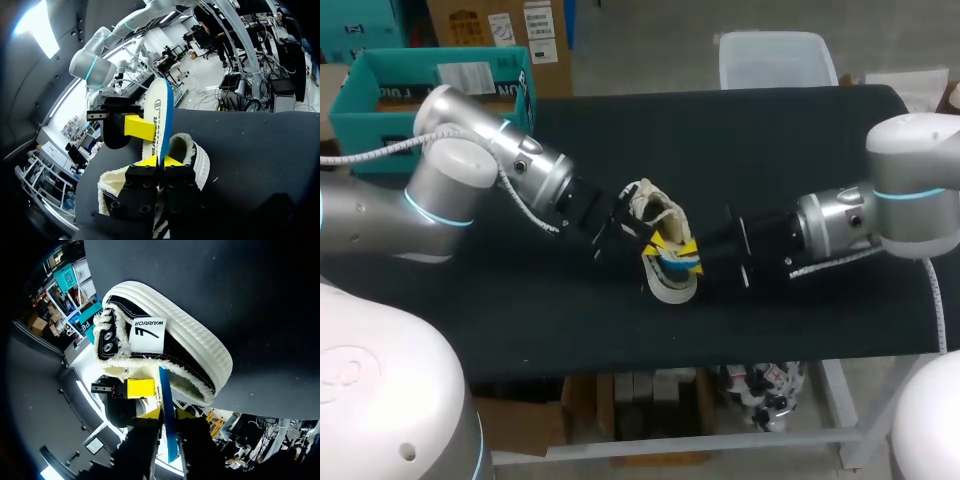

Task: Open the shoe tongue, take the insole out of the shoe, put the insole back into the shoe, and pack the shoe into the shoebox

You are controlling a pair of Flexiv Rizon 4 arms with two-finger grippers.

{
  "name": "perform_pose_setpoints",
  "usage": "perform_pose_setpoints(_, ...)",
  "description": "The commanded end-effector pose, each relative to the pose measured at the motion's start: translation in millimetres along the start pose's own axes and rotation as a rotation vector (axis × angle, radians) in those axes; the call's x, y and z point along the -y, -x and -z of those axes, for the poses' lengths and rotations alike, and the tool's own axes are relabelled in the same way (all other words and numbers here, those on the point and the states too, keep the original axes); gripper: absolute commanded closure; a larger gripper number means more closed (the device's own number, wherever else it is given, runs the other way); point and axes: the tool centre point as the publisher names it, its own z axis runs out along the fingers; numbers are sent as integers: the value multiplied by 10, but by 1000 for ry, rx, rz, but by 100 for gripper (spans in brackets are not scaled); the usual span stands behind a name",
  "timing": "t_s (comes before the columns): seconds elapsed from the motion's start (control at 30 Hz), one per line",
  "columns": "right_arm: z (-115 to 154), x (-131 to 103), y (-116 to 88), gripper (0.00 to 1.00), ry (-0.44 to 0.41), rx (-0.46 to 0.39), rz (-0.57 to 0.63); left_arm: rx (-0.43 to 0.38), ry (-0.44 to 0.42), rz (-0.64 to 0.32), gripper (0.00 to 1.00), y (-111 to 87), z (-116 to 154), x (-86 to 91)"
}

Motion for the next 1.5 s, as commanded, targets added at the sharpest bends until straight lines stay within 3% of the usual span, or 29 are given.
perform_pose_setpoints(0.03, -55, -20, 0, 100, -13, 2, 5, 6, -1, 0, 100, -12, -26, -2)
perform_pose_setpoints(0.2, -71, -10, -17, 100, -14, 3, 13, 1, -1, 1, 100, -24, -36, 31)
perform_pose_setpoints(0.23, -71, -6, -18, 100, -14, 2, 14, 0, -1, 0, 96, -26, -35, 49)
perform_pose_setpoints(0.3, -74, -1, -20, 100, -9, 5, 16, -1, -5, -12, 76, -36, -38, 108)
perform_pose_setpoints(0.37, -74, 8, -20, 100, -7, 5, 17, 1, -8, -26, 75, -31, -32, 150)
perform_pose_setpoints(0.57, -70, 16, -19, 100, -5, 3, 21, -2, -9, -53, 81, -33, -55, 255)
perform_pose_setpoints(0.77, -88, 8, -9, 100, -9, 5, 21, -3, -7, -62, 100, -27, -59, 271)
perform_pose_setpoints(1.0, -98, -43, -37, 100, -4, 13, 16, -15, -3, -58, 100, -47, -71, 220)
perform_pose_setpoints(1.5, -241, -321, -141, 100, -4, 42, -7, -5, 1, 22, 100, 28, -42, -137)
